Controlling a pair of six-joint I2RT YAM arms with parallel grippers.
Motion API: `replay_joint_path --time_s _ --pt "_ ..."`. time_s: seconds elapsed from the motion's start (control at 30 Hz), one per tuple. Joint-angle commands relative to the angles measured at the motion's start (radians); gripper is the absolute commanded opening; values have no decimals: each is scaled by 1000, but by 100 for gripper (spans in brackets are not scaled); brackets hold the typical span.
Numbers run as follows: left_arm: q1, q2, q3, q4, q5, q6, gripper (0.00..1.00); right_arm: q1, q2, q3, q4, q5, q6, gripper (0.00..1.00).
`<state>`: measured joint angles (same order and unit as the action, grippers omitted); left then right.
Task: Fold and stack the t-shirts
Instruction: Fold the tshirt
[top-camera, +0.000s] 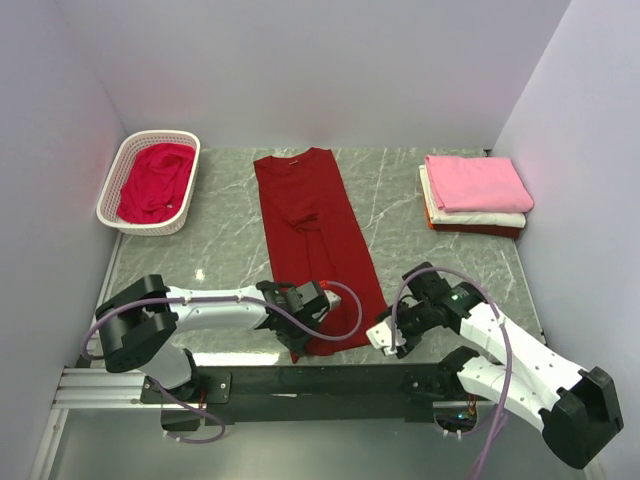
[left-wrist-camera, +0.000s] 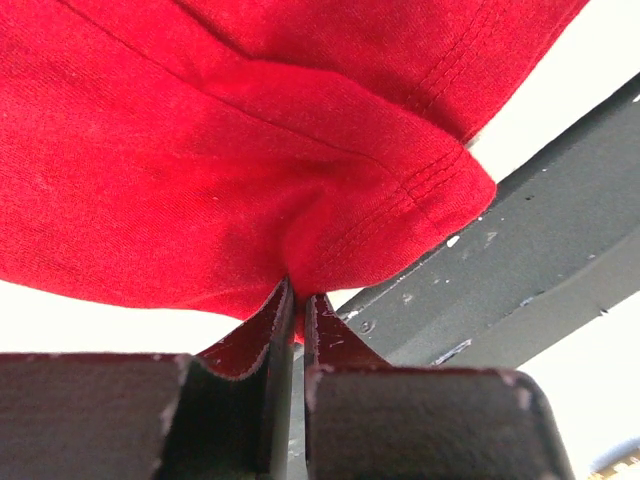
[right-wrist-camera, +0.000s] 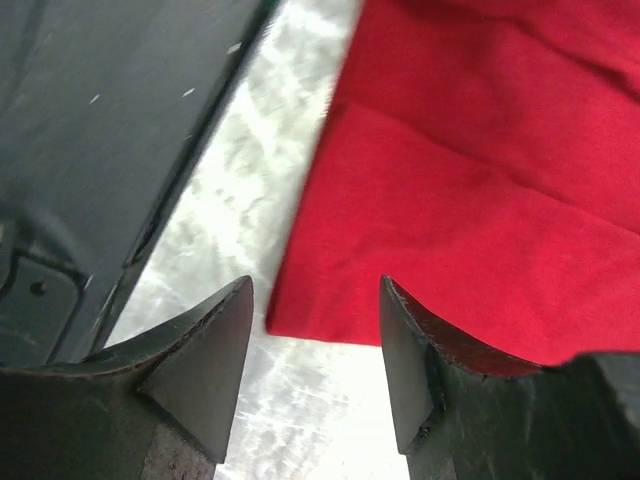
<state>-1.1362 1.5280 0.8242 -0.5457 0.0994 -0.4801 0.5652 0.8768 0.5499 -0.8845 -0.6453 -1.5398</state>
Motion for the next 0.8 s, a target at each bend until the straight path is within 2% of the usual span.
replay_joint_path --time_s 0.0,0.1,0.2,0.33,0.4,0.5,0.77 --pt "24 -12 -36 59 65 12 1 -5 -12 -31 -25 13 -140 60" --pt "30 -9 -31 63 82 20 1 11 7 -44 14 24 -169 60" --pt "36 -2 -22 56 82 28 1 82 50 -51 143 97 -47 64" --pt "39 -9 -19 56 89 26 1 174 82 -59 229 162 97 68" --pt "42 -14 -26 61 97 26 1 243 91 -76 280 209 138 68" --pt "53 -20 -34 72 111 26 1 277 97 -108 327 245 188 68" --pt "67 -37 -33 70 120 32 1 292 146 -82 321 300 213 61"
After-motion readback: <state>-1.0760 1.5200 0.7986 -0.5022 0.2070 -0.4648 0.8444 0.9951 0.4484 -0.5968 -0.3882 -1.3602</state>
